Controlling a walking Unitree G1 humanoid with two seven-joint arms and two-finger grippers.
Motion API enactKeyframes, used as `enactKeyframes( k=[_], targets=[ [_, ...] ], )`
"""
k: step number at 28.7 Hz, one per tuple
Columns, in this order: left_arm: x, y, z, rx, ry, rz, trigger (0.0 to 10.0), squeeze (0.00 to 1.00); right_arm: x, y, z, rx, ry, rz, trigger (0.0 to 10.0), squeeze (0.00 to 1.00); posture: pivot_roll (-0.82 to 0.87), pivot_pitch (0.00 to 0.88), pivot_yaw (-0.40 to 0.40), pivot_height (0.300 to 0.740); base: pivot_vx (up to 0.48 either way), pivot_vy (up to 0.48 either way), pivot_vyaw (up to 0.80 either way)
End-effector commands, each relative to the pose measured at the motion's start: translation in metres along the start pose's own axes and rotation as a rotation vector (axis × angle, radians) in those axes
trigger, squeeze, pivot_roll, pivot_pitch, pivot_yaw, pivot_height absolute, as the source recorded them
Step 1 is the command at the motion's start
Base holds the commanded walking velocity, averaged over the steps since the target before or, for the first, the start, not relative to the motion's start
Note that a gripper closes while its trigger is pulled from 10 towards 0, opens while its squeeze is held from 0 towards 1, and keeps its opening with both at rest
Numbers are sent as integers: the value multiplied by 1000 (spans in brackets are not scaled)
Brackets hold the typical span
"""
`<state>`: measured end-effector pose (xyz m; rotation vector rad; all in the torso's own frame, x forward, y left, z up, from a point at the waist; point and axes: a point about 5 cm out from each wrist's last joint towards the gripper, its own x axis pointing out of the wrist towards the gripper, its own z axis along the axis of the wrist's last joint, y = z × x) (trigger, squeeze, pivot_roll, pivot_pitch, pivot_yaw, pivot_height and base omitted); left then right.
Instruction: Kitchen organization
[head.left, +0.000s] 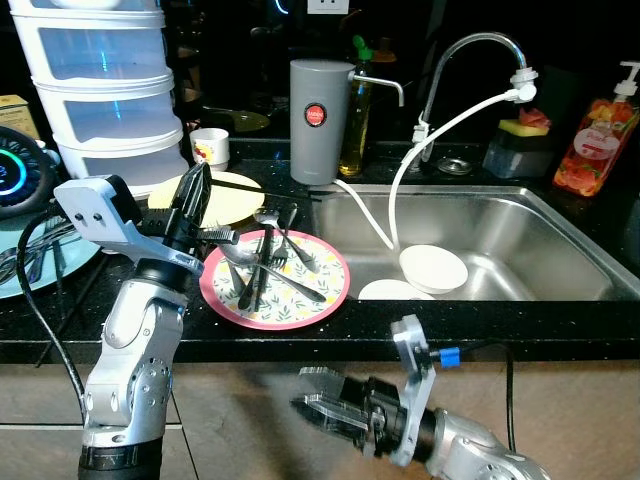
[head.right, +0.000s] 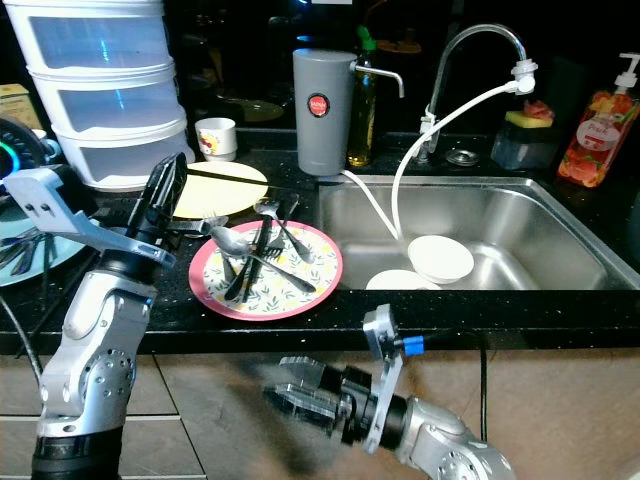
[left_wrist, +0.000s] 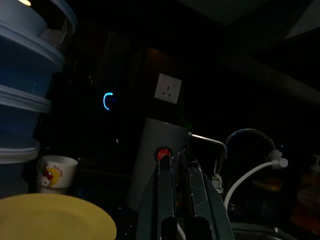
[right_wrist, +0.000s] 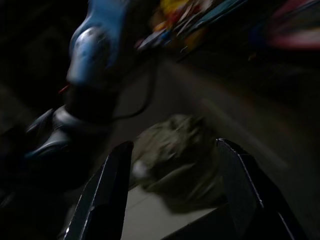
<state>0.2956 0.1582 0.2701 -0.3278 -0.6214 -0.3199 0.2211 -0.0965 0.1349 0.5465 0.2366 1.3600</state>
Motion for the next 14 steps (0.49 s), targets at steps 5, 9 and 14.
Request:
enactKeyframes(
  k=[5,9,14],
  targets=[
    [4,2,1,-25,-9,-14,0,118,20,8,40,-30,-212,31,10000,0,23,0,-27,740,0,0,0],
    [5,4,2,-93,-11,-8,0,122,34,-8,85,-100,-409,-141,10000,0,26,0,-22,740,0,0,0],
    [7,7,3,-160,-28,9,0,118,40,-20,110,-104,-488,-244,10000,0,27,0,-19,740,0,0,0]
  ],
)
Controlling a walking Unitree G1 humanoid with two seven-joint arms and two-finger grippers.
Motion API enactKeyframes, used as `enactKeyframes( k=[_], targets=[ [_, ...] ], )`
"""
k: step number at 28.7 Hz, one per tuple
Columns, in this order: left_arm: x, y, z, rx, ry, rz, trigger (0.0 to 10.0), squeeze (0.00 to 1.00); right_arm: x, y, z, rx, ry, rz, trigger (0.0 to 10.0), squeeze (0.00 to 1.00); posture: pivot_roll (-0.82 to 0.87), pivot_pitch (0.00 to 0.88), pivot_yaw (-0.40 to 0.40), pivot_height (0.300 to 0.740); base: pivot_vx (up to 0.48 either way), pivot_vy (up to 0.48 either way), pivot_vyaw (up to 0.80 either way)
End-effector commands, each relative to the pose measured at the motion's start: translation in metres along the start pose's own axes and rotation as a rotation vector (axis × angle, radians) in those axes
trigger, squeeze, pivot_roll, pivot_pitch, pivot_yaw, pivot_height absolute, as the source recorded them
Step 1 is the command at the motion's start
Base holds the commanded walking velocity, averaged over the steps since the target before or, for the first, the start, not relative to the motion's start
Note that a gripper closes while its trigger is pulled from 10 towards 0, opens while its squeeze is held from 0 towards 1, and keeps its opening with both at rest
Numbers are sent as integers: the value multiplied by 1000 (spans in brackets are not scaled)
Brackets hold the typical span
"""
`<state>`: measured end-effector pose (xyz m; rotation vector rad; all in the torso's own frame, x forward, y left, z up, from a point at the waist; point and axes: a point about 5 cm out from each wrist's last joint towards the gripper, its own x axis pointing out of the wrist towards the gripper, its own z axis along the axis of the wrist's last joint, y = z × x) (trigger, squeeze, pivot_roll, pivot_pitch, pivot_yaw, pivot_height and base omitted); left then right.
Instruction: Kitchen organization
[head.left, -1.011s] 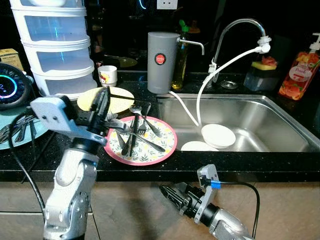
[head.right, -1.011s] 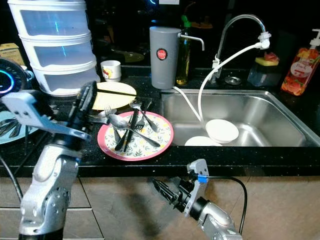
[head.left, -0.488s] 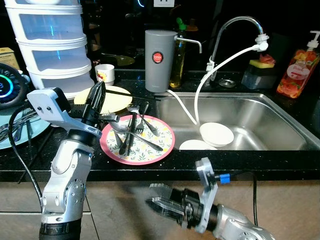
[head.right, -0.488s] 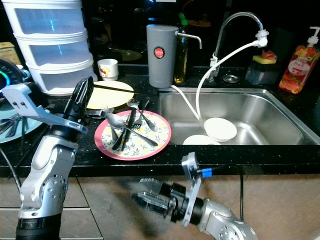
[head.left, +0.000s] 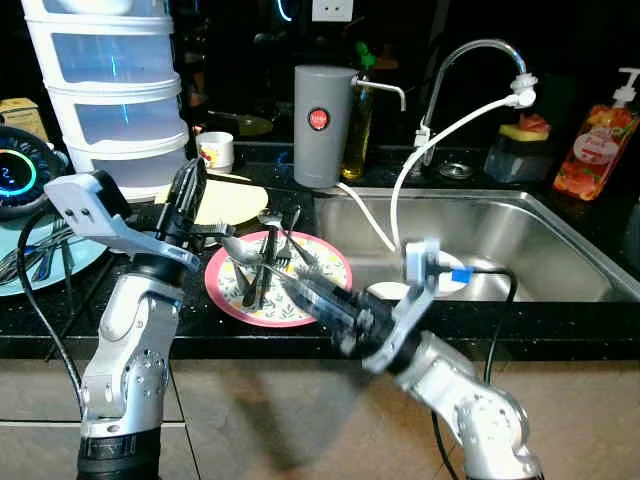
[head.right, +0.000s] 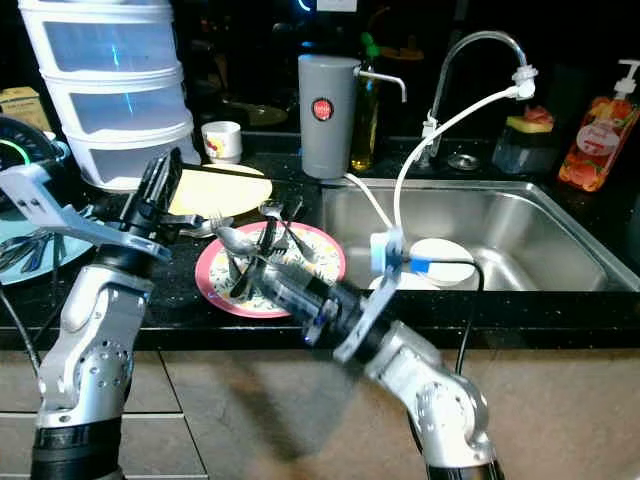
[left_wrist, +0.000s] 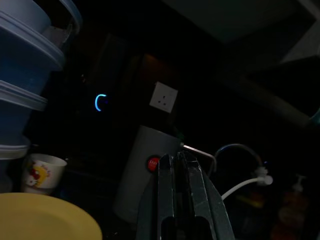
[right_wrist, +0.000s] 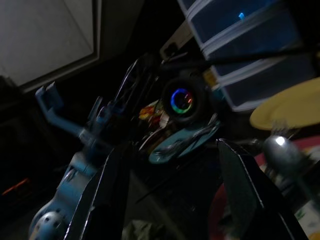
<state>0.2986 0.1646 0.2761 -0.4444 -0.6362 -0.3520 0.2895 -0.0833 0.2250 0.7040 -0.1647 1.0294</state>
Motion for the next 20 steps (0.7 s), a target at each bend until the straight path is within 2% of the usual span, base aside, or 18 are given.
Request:
enactKeyframes(
  k=[1,2,3,4,5,8,12,13,16,18,19,20],
  targets=[
    [3,3,-2,-65,-3,16,0,118,7,-12,6,-16,-39,-104,10000,0,27,0,-19,740,0,0,0],
    [3,3,-2,-65,-3,16,0,118,7,-12,6,-16,-39,-104,10000,0,27,0,-19,740,0,0,0],
    [3,4,-2,-94,-9,23,0,118,12,-16,9,-35,-48,-155,10000,0,26,0,-19,740,0,0,0],
    [3,5,-2,-152,-11,28,0,118,16,-23,10,-84,-43,-224,10000,153,27,0,-17,740,0,0,0],
    [3,5,-3,-211,-12,26,0,114,20,-27,12,-111,-53,-276,10000,1000,27,0,-17,740,0,0,0],
    [2,6,-3,-287,-13,25,0,94,25,-30,14,-123,-77,-322,10000,1000,31,0,-15,740,0,0,0],
    [0,11,-1,-374,-40,49,0,55,34,-29,18,-58,-131,-332,10000,1000,31,0,-14,740,0,0,0],
    [0,11,-1,-374,-40,49,0,55,34,-29,18,-58,-131,-332,10000,1000,31,0,-14,740,0,0,0],
    [-2,13,-3,-411,-34,51,0,55,41,-27,21,37,-181,-329,10000,1000,33,0,-9,740,0,0,0],
    [-2,12,-3,-417,-33,52,0,55,42,-27,21,52,-190,-330,10000,1000,33,0,-9,740,0,0,0],
    [-3,12,-5,-428,-31,54,0,51,43,-26,22,81,-207,-327,10000,51,32,0,-9,740,0,0,0],
    [-3,12,-5,-428,-31,54,0,51,43,-26,22,81,-207,-327,10000,51,32,0,-9,740,0,0,0]
  ],
)
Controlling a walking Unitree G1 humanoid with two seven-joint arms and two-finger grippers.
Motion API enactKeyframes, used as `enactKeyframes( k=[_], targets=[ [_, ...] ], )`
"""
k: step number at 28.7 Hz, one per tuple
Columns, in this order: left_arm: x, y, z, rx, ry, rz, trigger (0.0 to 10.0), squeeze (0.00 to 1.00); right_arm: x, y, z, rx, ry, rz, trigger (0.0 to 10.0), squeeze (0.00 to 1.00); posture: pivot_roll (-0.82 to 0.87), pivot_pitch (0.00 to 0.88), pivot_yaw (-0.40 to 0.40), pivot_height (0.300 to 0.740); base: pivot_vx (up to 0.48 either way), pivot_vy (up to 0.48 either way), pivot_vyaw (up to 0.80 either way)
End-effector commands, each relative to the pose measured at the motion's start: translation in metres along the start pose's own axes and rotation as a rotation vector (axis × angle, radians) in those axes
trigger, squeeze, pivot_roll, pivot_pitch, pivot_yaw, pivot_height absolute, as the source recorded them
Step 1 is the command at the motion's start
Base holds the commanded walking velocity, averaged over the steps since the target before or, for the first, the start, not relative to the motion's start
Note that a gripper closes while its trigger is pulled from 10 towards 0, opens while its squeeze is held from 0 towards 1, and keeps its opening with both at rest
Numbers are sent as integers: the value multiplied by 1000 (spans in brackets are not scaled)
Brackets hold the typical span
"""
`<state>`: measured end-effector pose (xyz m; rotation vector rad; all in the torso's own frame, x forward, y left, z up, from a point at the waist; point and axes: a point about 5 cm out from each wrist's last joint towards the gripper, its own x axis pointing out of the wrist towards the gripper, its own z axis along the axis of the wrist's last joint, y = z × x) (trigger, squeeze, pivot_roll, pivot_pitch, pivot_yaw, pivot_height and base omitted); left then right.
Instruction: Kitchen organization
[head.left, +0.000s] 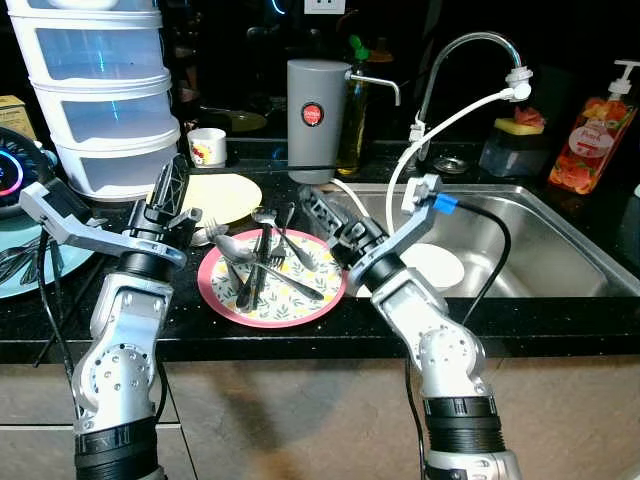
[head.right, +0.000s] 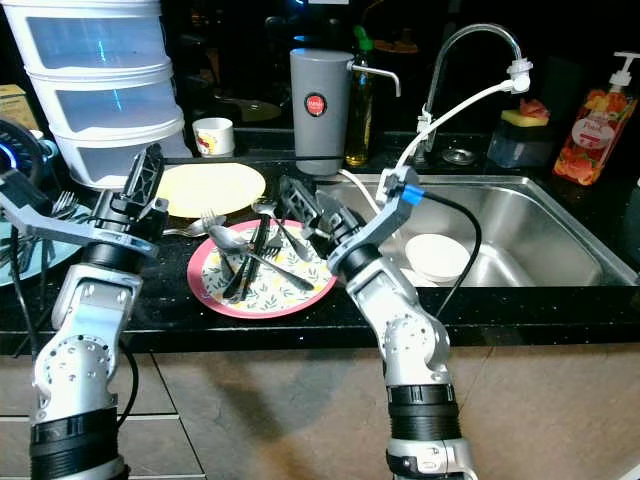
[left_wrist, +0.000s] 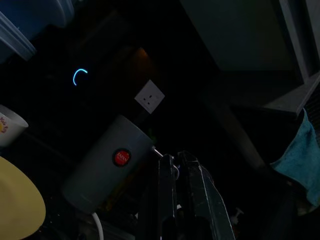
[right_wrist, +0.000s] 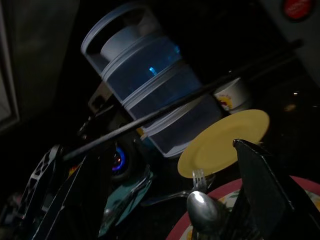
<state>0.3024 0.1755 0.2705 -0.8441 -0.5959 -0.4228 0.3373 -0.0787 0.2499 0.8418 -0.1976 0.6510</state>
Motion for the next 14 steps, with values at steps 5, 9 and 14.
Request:
enactKeyframes(
  k=[5,9,14],
  targets=[
    [-4,0,-15,-74,25,23,0,55,10,11,-4,211,-37,30,10000,0,28,0,-9,740,0,0,0],
    [-5,-6,-20,-112,36,13,0,59,13,14,-9,247,-9,38,10000,0,29,0,-12,740,0,0,0],
    [-8,-10,-26,-127,56,4,0,55,14,17,-11,304,-6,43,10000,0,32,0,-15,740,0,0,0]
  ],
)
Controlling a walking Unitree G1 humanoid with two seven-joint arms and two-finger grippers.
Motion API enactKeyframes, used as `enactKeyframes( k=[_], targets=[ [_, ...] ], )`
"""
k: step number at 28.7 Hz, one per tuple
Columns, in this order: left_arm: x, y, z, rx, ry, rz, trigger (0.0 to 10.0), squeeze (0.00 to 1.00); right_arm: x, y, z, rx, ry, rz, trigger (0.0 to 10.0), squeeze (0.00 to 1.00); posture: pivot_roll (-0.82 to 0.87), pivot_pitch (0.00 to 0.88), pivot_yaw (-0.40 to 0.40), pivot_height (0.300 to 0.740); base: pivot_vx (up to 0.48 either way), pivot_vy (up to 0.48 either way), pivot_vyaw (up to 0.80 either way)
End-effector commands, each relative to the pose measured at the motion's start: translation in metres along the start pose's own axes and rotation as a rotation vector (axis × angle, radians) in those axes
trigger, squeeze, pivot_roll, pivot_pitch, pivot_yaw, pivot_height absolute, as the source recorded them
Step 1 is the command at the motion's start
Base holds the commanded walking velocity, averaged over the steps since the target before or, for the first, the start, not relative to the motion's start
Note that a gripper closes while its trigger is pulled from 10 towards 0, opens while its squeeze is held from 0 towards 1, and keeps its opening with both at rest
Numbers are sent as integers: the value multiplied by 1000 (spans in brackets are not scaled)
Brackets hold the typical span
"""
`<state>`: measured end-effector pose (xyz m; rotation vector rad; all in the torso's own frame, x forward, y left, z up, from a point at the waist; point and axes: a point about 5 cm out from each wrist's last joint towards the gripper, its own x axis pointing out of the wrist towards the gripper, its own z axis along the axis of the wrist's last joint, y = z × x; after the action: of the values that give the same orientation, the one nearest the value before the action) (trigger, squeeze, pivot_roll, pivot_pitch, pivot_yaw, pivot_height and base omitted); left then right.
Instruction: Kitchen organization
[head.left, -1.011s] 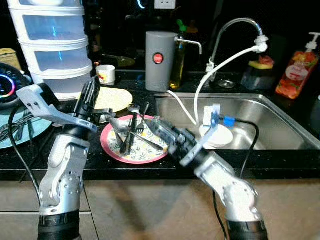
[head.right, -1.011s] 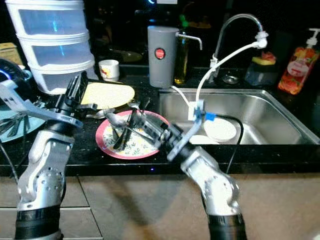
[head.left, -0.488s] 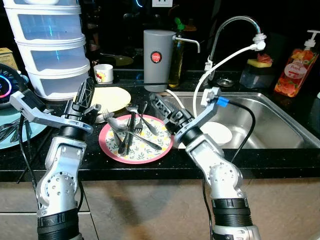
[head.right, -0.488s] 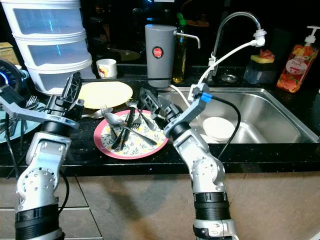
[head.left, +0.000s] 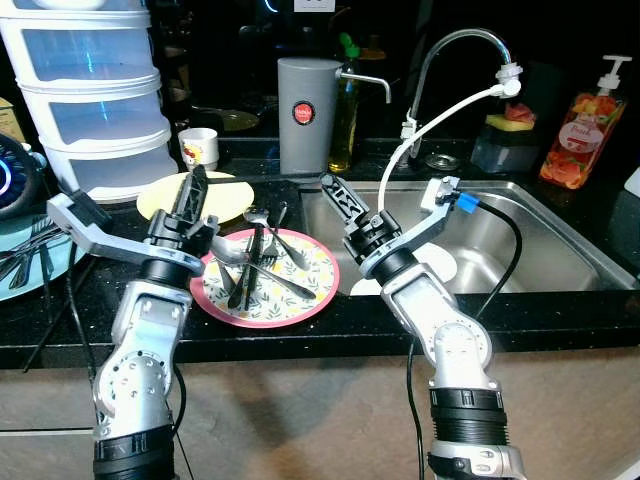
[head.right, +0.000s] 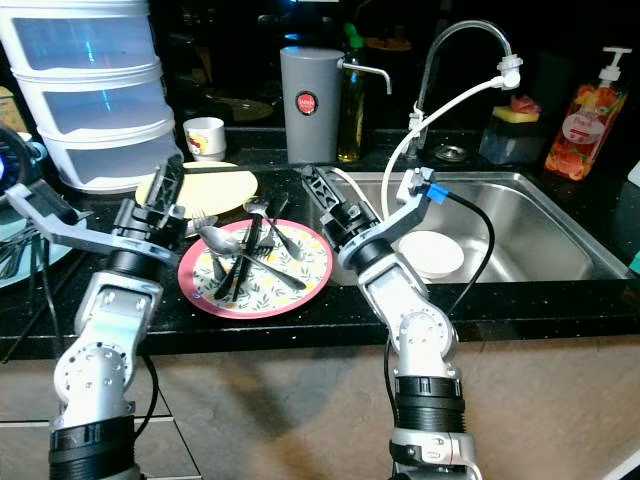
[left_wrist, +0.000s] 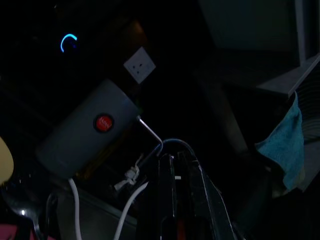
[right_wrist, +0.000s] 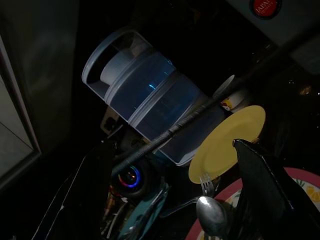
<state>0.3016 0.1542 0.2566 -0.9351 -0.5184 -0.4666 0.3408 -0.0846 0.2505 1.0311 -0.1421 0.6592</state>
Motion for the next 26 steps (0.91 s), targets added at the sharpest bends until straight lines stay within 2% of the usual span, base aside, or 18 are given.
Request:
enactKeyframes(
  k=[1,10,11,12,13,14,26],
  targets=[
    [-1,-6,-4,-20,7,-12,0,59,14,19,-21,120,15,60,10000,0,30,0,-16,740,0,0,0],
    [-4,-11,-11,-33,33,-27,0,55,15,20,-20,142,21,68,10000,0,27,0,-19,740,0,0,0],
    [-4,-12,-11,-34,36,-29,0,59,15,20,-20,143,21,69,7765,0,27,0,-19,740,0,0,0],
    [-4,-13,-12,-37,39,-32,0,59,15,19,-19,143,20,69,4549,0,27,0,-19,740,0,0,0],
    [-5,-14,-12,-40,44,-36,0,63,15,19,-19,147,18,67,3137,0,26,0,-19,740,0,0,0],
    [-5,-14,-13,-42,46,-38,0,59,15,18,-19,151,16,66,0,0,26,0,-19,740,0,0,0],
    [-8,-16,-14,-42,56,-32,0,59,14,16,-14,178,-11,63,0,0,27,0,-18,740,0,0,0]
  ],
)
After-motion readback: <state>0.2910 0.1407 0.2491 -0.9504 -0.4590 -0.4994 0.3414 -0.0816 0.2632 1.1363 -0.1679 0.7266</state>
